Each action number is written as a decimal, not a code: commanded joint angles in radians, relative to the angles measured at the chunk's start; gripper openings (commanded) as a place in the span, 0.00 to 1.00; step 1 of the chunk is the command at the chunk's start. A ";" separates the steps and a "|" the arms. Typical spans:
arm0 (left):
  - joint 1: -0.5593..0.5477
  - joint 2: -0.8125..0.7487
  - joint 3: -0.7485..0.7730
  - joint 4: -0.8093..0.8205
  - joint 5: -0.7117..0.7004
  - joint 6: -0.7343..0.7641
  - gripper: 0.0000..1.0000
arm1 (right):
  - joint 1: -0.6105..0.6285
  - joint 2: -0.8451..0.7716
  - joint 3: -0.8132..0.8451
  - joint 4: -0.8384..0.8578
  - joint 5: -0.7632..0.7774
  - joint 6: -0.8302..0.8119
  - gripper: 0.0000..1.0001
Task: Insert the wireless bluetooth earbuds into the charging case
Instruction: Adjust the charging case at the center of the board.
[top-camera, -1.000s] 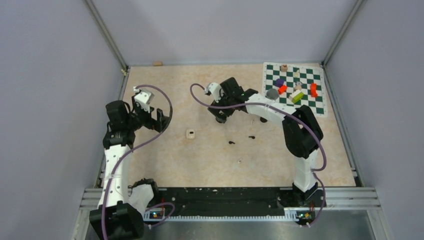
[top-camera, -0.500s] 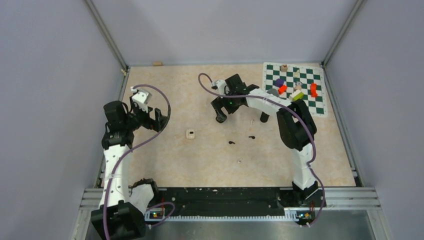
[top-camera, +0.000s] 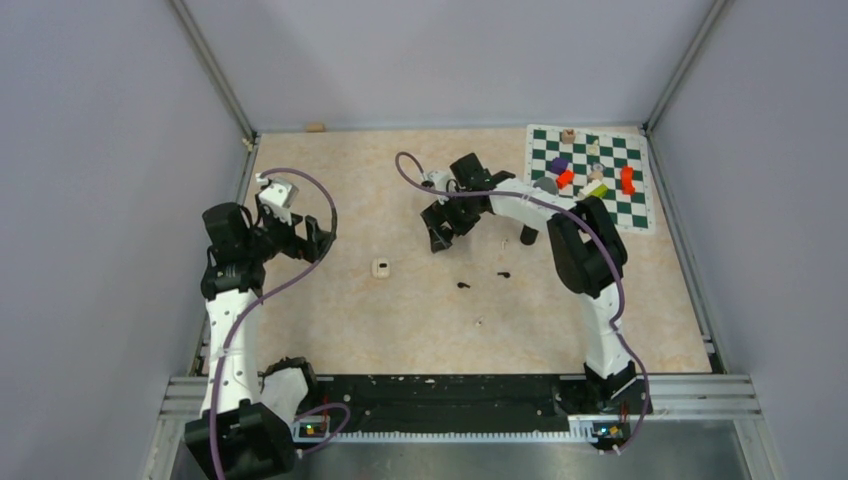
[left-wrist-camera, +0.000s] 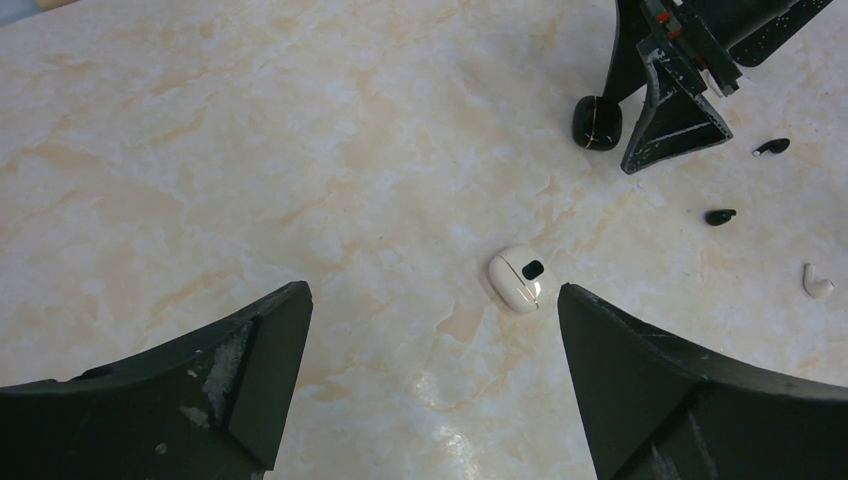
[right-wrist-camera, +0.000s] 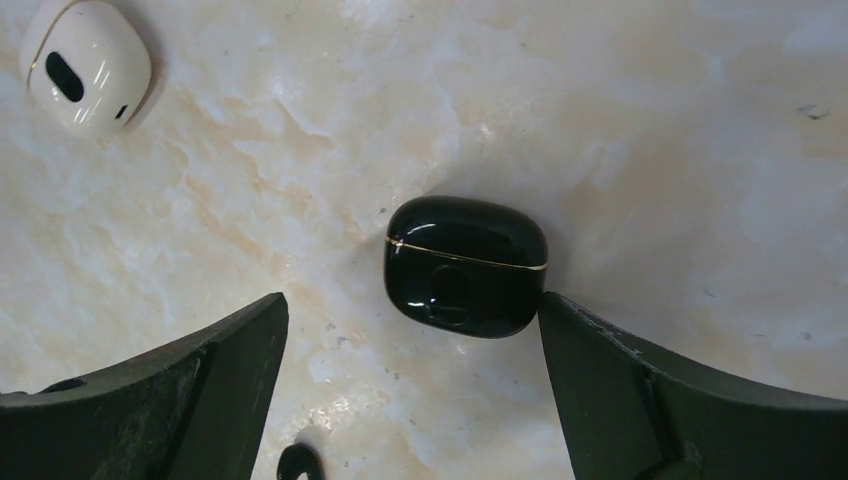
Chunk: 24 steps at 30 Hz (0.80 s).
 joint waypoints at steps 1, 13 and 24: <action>0.016 -0.022 0.001 0.034 0.042 -0.007 0.99 | -0.003 0.012 0.043 -0.063 -0.101 -0.036 0.95; 0.033 -0.031 0.002 0.034 0.060 -0.009 0.99 | 0.008 -0.007 0.032 -0.169 -0.221 -0.125 0.96; 0.052 -0.040 0.000 0.032 0.078 -0.015 0.99 | 0.095 -0.055 0.003 -0.120 -0.181 -0.134 0.97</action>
